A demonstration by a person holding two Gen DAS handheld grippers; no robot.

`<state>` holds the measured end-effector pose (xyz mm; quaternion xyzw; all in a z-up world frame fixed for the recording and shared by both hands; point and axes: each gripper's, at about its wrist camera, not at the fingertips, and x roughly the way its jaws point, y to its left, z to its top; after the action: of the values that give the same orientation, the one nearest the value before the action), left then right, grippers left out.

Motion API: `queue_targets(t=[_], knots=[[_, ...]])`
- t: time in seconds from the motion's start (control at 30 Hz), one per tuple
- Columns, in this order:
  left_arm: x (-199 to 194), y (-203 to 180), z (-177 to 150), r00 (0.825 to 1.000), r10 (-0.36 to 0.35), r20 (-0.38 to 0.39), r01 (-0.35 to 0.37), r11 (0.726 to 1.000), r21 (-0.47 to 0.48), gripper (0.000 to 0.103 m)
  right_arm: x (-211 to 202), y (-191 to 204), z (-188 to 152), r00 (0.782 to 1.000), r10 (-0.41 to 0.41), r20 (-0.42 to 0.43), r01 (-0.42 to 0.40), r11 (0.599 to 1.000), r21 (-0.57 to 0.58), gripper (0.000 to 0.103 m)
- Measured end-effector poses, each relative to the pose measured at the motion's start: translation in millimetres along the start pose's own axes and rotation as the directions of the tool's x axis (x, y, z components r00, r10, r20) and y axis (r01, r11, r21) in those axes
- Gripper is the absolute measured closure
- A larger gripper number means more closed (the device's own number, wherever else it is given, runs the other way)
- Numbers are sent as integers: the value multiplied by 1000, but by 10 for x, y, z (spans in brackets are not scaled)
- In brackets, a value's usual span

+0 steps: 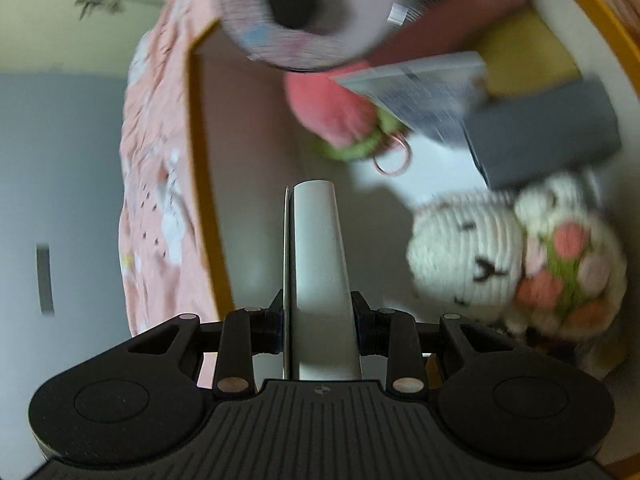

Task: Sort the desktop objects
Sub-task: 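Lower the glasses box into the shoebox and open the left gripper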

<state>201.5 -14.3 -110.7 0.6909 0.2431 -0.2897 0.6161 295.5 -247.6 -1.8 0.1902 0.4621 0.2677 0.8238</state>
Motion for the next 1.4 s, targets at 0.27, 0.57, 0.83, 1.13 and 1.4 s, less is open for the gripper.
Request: queue_targets(t=[0.27, 0.57, 0.83, 1.13, 1.4], knots=[[156, -144, -131, 999, -2, -52, 1, 1000, -10, 67, 103, -38, 44, 1000, 9, -10, -9, 1000, 13, 88], [-63, -197, -225, 991, -61, -115, 43, 987, -155, 48, 138, -23, 85, 1000, -25, 11, 25, 1000, 0, 88], [-250, -304, -284, 983, -52, -177, 20, 984, -177, 58, 151, -7, 94, 999, -33, 14, 33, 999, -14, 88], [25, -175, -193, 979, 17, -201, -42, 992, -119, 64, 167, -6, 103, 999, -37, 11, 37, 999, -8, 88], [185, -34, -179, 974, -55, -220, 1, 972, -236, 63, 192, -25, 171, 998, -45, 35, 44, 999, 19, 88]])
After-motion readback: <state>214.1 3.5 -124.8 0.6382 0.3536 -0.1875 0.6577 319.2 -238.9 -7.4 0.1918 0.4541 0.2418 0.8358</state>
